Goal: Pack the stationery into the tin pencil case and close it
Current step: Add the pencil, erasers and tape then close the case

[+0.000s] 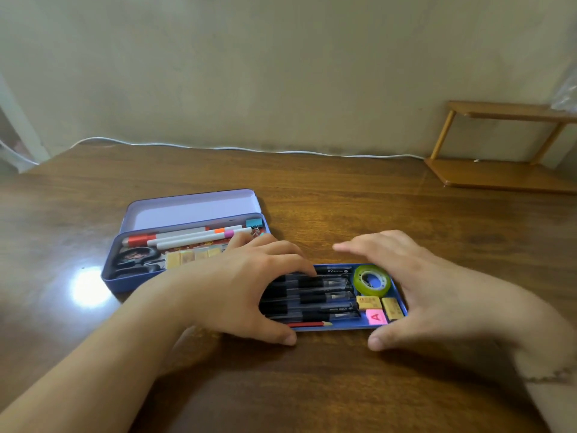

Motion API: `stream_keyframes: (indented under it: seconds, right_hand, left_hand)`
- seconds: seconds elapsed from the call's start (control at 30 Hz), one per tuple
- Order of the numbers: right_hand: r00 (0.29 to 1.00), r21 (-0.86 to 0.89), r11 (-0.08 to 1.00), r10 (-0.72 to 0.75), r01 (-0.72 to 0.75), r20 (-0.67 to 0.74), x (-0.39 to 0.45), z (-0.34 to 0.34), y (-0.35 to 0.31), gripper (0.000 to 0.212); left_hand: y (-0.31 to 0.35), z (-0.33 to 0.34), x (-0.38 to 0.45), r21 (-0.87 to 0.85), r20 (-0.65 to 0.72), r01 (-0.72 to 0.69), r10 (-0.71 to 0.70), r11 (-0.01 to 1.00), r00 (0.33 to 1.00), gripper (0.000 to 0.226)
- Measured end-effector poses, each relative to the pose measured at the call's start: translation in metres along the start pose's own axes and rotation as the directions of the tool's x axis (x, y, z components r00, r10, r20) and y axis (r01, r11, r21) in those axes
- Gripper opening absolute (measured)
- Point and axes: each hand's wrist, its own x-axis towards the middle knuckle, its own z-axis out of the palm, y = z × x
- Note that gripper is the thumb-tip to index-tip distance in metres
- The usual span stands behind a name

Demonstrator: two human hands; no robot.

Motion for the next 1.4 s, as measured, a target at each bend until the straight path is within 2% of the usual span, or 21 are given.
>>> stream_keyframes:
  seconds: [0.07, 0.17, 0.3, 0.4, 0.47, 0.53, 0.63, 0.7, 0.87, 1.2, 1.4]
  right_hand:
    - [0.999, -0.001, 0.999, 0.034, -0.034, 0.013, 0.007, 0.009, -0.003, 0.112]
    - [0.999, 0.044, 0.998, 0.054, -0.053, -0.008, 0.011, 0.012, -0.005, 0.111]
    - [0.996, 0.134, 0.989, 0.067, -0.059, -0.052, 0.011, 0.012, -0.009, 0.112]
    - [0.991, 0.175, 0.983, 0.081, -0.062, -0.104, 0.010, 0.011, -0.010, 0.115]
    - [0.989, 0.180, 0.982, 0.082, -0.058, -0.126, 0.009, 0.011, -0.011, 0.116]
    - [0.986, 0.185, 0.981, 0.092, -0.065, -0.141, 0.010, 0.011, -0.013, 0.117]
    - [0.983, 0.203, 0.977, 0.097, -0.064, -0.154, 0.012, 0.011, -0.014, 0.120]
    - [0.985, 0.201, 0.979, 0.076, -0.043, -0.158, 0.014, 0.012, -0.016, 0.121]
    - [0.987, 0.229, 0.973, 0.026, 0.012, -0.161, 0.019, 0.006, -0.023, 0.122]
    - [0.980, 0.233, 0.968, -0.047, 0.093, -0.192, 0.053, -0.007, -0.047, 0.117]
    - [0.975, 0.236, 0.964, -0.070, 0.120, -0.210, 0.075, 0.005, -0.053, 0.115]
  left_hand:
    - [0.001, 0.000, -0.001, 0.010, -0.002, 0.006, -0.006, 1.000, 1.000, 0.076]
    - [0.004, -0.002, -0.003, -0.013, -0.026, 0.007, -0.008, 1.000, 1.000, 0.075]
    - [-0.006, -0.018, -0.016, -0.234, -0.176, 0.053, -0.096, 0.971, 0.980, 0.057]
    - [-0.033, -0.030, -0.041, -0.186, -0.309, 0.149, -0.202, 0.971, 0.929, 0.054]
    - [-0.056, -0.036, -0.070, -0.137, -0.311, 0.276, -0.306, 0.951, 0.900, 0.064]
    - [-0.076, -0.037, -0.101, -0.131, -0.261, 0.429, -0.449, 0.894, 0.855, 0.084]
    - [-0.094, -0.030, -0.131, -0.265, -0.170, 0.538, -0.588, 0.800, 0.791, 0.099]
    - [-0.101, -0.023, -0.138, -0.343, -0.121, 0.521, -0.587, 0.782, 0.801, 0.099]
    - [-0.107, -0.015, -0.141, -0.472, -0.151, 0.448, -0.570, 0.759, 0.808, 0.101]
    - [-0.073, 0.001, -0.135, -0.515, -0.164, 0.366, -0.508, 0.775, 0.846, 0.116]
    - [-0.070, 0.009, -0.140, -0.557, -0.219, 0.315, -0.502, 0.768, 0.837, 0.121]
